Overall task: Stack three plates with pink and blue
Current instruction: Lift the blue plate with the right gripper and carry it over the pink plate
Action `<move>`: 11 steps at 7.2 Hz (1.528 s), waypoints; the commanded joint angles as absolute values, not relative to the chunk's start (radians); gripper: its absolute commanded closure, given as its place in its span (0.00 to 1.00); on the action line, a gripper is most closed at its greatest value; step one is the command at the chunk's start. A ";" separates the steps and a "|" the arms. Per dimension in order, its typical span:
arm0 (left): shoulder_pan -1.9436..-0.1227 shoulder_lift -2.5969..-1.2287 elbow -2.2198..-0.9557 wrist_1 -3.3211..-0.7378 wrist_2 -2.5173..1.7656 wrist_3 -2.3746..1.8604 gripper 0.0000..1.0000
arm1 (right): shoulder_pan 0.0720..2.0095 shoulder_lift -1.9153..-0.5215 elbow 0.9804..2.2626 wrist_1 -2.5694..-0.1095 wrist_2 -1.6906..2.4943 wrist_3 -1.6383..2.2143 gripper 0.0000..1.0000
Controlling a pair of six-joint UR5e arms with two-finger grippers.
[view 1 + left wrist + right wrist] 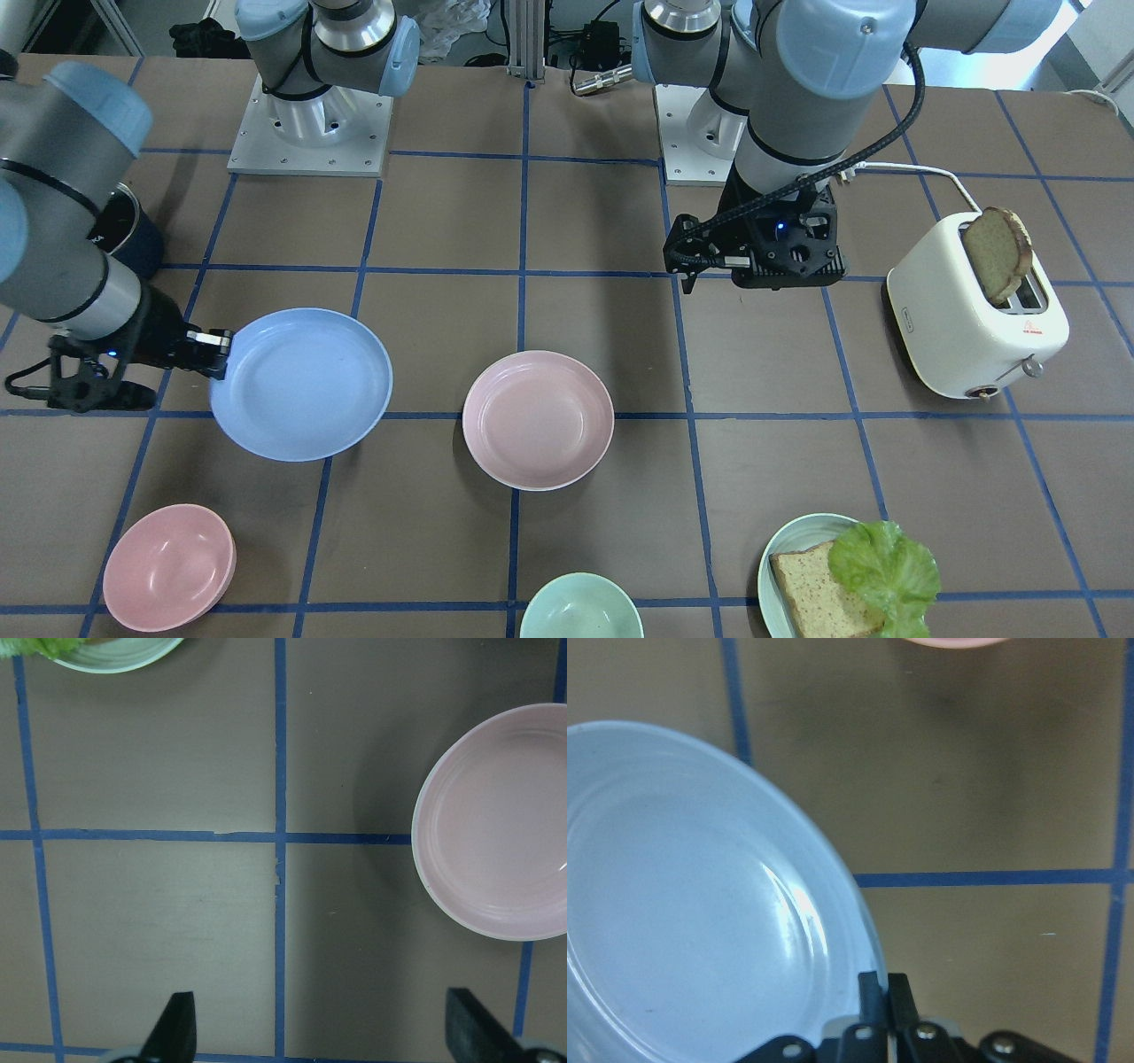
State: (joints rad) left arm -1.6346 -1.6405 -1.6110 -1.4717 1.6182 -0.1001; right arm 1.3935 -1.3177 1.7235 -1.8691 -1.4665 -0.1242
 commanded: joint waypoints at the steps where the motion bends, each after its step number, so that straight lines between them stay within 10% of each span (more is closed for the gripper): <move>1: -1.629 -1.599 -1.554 -1.610 1.606 -0.101 0.00 | 1.608 -1.292 1.707 -1.955 -1.425 0.155 1.00; 11: -1.546 -1.647 -1.562 -1.369 1.574 -0.094 0.00 | 1.786 -1.124 1.629 -2.071 -1.425 0.408 1.00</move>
